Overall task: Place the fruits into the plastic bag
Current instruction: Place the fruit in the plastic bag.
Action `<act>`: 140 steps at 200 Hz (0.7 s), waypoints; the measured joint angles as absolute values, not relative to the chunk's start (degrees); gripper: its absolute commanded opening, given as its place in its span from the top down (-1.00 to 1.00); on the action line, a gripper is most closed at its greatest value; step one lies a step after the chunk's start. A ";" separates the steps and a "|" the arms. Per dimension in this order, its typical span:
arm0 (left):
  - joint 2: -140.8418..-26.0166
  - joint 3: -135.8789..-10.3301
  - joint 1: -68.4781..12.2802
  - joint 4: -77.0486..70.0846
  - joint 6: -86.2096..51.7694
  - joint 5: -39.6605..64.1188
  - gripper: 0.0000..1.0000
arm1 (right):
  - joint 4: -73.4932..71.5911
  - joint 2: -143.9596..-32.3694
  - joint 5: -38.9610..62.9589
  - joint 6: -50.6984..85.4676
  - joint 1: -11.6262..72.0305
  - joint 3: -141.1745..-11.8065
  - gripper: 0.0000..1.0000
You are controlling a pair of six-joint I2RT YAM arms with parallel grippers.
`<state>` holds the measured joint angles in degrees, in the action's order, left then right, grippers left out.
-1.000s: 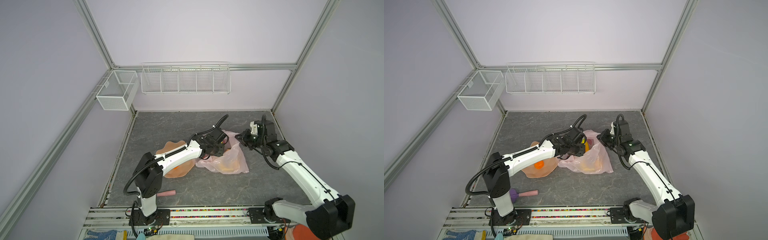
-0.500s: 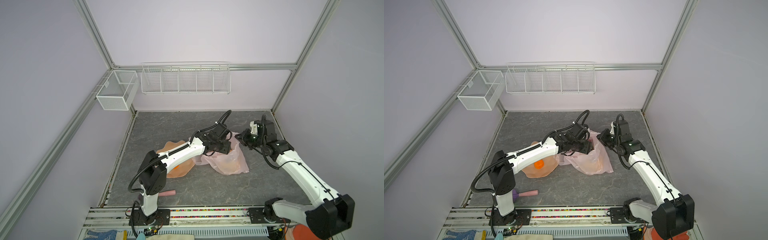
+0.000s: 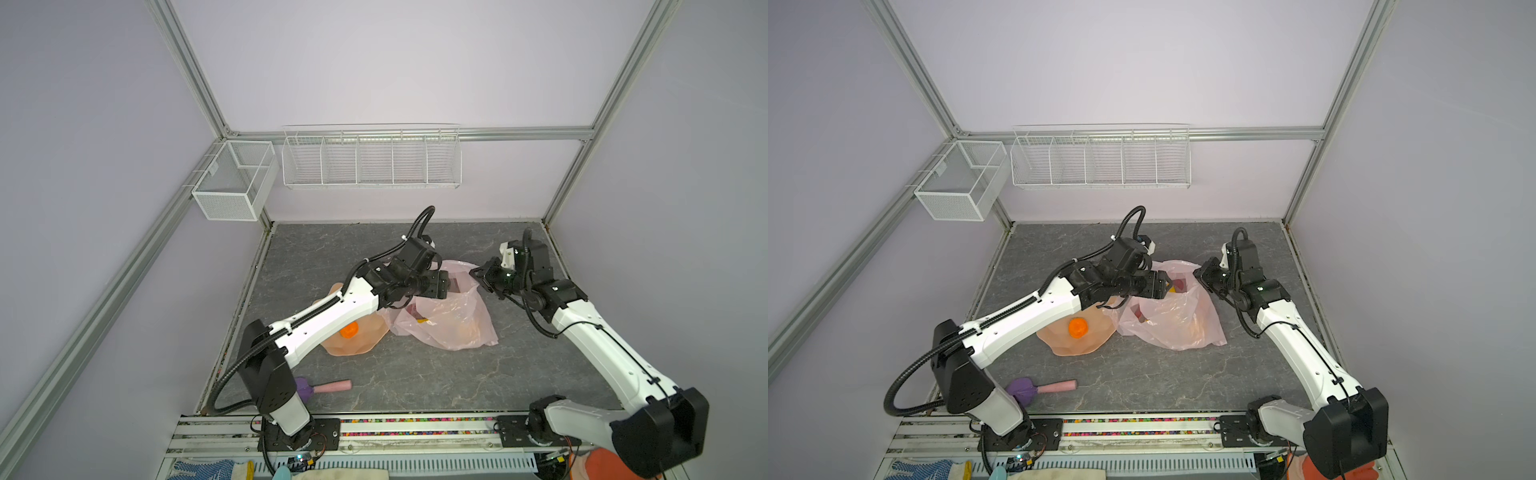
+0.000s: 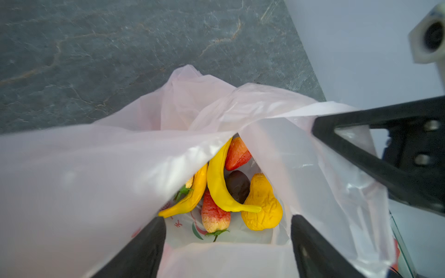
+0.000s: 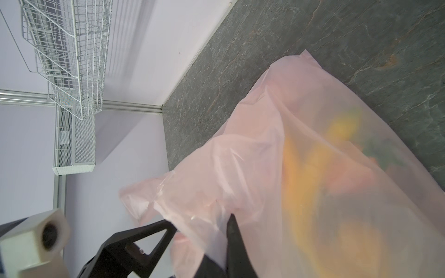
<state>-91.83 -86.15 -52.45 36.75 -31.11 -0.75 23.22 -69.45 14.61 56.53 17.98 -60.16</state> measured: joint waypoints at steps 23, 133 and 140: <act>-86.02 -80.90 -51.33 36.80 -32.60 -2.37 -0.66 | 23.22 -69.52 14.61 56.53 17.98 -60.23 0.87; -71.57 -59.24 -37.87 49.01 -47.37 -12.53 -0.92 | 23.11 -69.56 14.66 56.51 17.98 -60.45 0.87; -72.25 -59.24 -37.34 49.93 -47.37 -12.91 -0.92 | 23.11 -69.56 14.66 56.51 17.98 -60.45 0.87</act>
<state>-72.25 -59.24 -37.34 49.93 -47.37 -12.91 23.11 -69.56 14.66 56.51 17.98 -60.45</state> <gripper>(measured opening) 0.957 0.067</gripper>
